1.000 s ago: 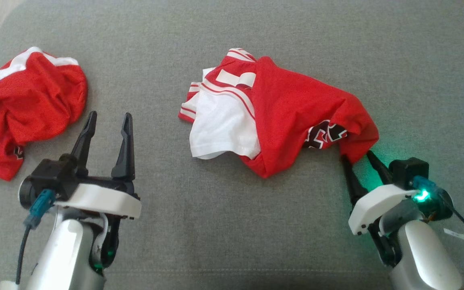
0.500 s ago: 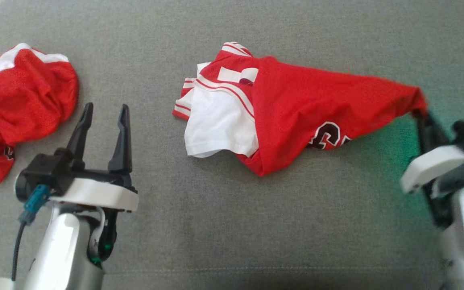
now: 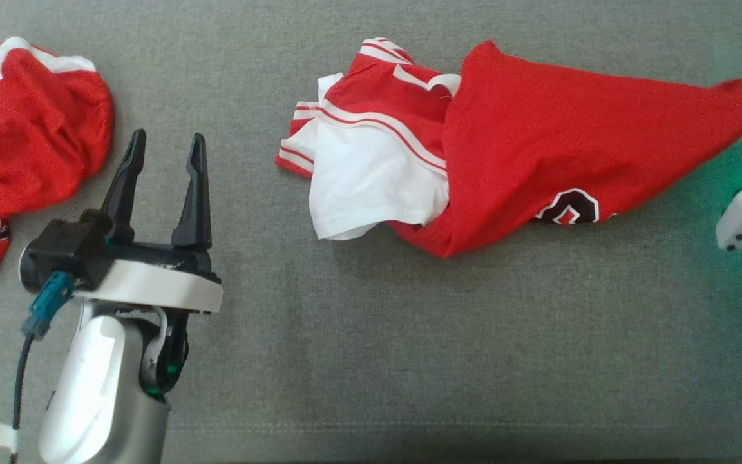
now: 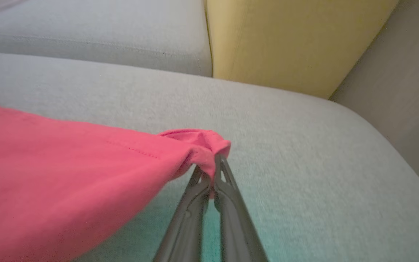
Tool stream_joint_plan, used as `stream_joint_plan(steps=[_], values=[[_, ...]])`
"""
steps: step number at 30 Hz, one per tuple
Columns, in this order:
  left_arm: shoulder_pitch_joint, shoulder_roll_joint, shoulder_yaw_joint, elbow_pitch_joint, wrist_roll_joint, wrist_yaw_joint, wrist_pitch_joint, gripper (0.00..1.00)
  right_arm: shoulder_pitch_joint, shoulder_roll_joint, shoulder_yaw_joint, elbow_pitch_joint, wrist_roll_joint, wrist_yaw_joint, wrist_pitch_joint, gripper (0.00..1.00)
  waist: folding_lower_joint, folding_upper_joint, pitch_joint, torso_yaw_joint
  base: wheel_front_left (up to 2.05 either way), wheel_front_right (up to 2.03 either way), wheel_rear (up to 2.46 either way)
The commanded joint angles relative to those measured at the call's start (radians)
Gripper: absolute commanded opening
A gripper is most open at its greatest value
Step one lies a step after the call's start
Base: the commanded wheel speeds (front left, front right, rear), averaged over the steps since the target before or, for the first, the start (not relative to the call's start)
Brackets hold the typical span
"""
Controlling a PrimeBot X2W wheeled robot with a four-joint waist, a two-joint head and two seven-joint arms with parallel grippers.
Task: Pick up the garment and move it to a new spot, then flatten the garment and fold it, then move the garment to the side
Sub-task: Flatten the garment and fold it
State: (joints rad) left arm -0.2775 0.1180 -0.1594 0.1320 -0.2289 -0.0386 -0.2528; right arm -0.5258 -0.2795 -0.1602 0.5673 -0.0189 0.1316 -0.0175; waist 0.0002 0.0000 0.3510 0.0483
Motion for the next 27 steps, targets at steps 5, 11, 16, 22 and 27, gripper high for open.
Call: stream_joint_plan(steps=[5, 11, 16, 22, 27], values=[[-0.041, 0.002, 0.051, -0.026, 0.020, -0.016, -0.009, 1.00, -0.026, -0.017, -0.031, 0.094, -0.025, -0.001, -0.043, 1.00, -0.0002, 0.0000, 0.010, 0.004, 0.00, 0.00, 0.00], [-0.014, -0.007, 0.064, -0.010, 0.032, -0.024, -0.009, 1.00, 0.014, 0.023, -0.082, 0.123, -0.035, -0.001, -0.094, 1.00, -0.0002, 0.0000, -0.034, -0.013, 0.00, 0.00, 0.00], [0.029, -0.009, 0.083, -0.005, 0.037, -0.025, -0.009, 1.00, 0.068, 0.071, -0.075, 0.021, -0.008, -0.001, -0.132, 1.00, -0.0002, 0.0000, -0.082, -0.040, 0.00, 0.00, 0.00], [0.074, -0.010, 0.096, -0.005, 0.044, -0.023, -0.009, 1.00, 0.158, 0.131, -0.022, -0.202, 0.027, -0.001, -0.107, 1.00, -0.0002, 0.0000, -0.129, -0.060, 0.00, 0.00, 0.00], [0.098, -0.009, 0.102, -0.002, 0.046, -0.023, -0.009, 1.00, 0.234, 0.172, 0.024, -0.374, 0.051, -0.001, -0.061, 1.00, -0.0002, 0.0000, -0.158, -0.066, 0.00, 0.00, 0.00]])
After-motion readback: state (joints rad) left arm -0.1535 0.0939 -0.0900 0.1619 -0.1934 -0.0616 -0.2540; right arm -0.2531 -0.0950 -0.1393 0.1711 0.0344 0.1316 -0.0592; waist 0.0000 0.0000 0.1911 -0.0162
